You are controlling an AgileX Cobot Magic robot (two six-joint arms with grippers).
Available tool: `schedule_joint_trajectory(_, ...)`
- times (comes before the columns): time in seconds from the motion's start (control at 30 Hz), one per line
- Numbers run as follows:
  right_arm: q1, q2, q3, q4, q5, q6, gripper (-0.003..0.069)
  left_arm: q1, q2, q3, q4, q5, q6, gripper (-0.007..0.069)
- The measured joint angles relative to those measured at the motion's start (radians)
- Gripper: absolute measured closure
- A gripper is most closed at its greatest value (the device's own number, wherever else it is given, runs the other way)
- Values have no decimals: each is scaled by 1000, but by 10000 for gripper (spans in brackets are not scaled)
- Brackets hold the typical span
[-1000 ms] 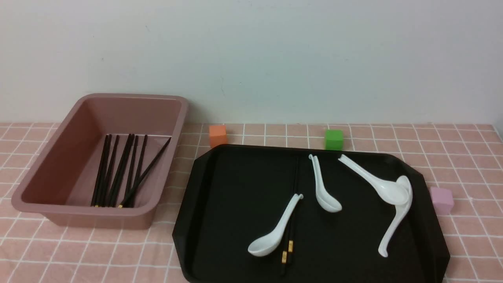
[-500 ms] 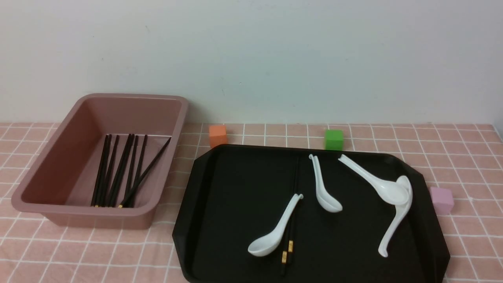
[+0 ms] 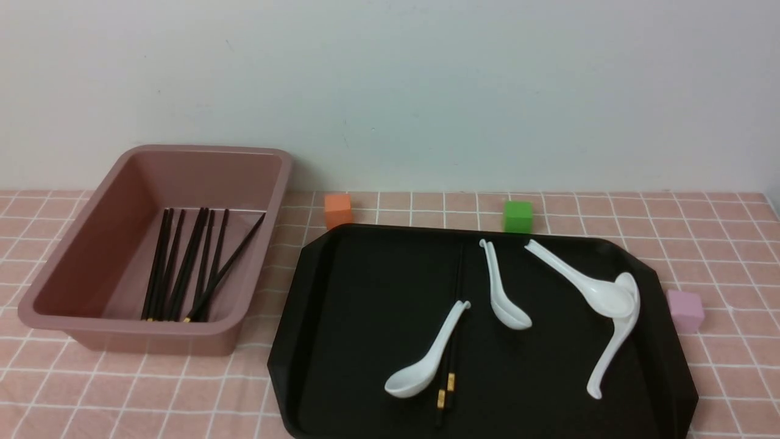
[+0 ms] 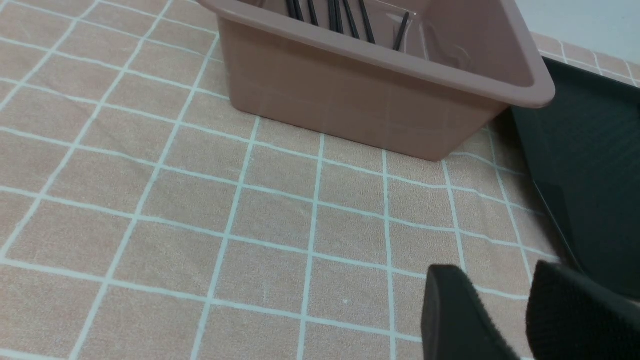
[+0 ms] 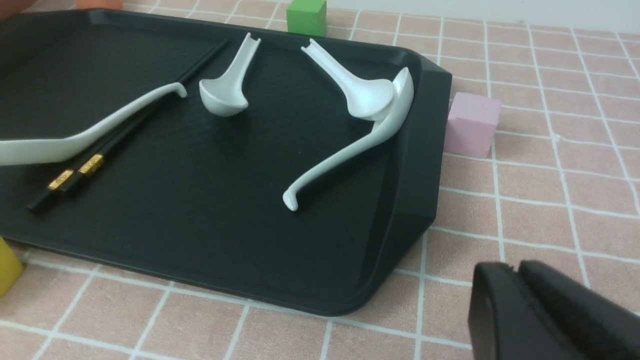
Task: On pink tablecloth take chopsticks from black tray and put them in box.
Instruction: 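Move the gripper over the chopsticks on the black tray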
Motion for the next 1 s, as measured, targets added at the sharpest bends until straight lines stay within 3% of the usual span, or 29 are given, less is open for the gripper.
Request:
schedule_joint_trajectory(0.2,0,0,11,138,-103,65,577,0,0,0,0,0,0,386)
schedule_joint_trajectory(0.4,0,0,11,316,-351,116,575,0,0,0,0,0,0,386)
schedule_joint_trajectory(0.67,3,0,11,374,-384,144,568,0,0,0,0,0,0,386)
schedule_joint_trajectory(0.77,4,13,-51,374,-285,181,567,0,0,0,0,0,0,386)
schedule_joint_trajectory(0.97,5,370,-457,298,189,141,567,0,0,0,0,0,0,386)
schedule_joint_trajectory(1.0,5,370,-457,295,207,141,567,0,0,0,0,0,0,386)
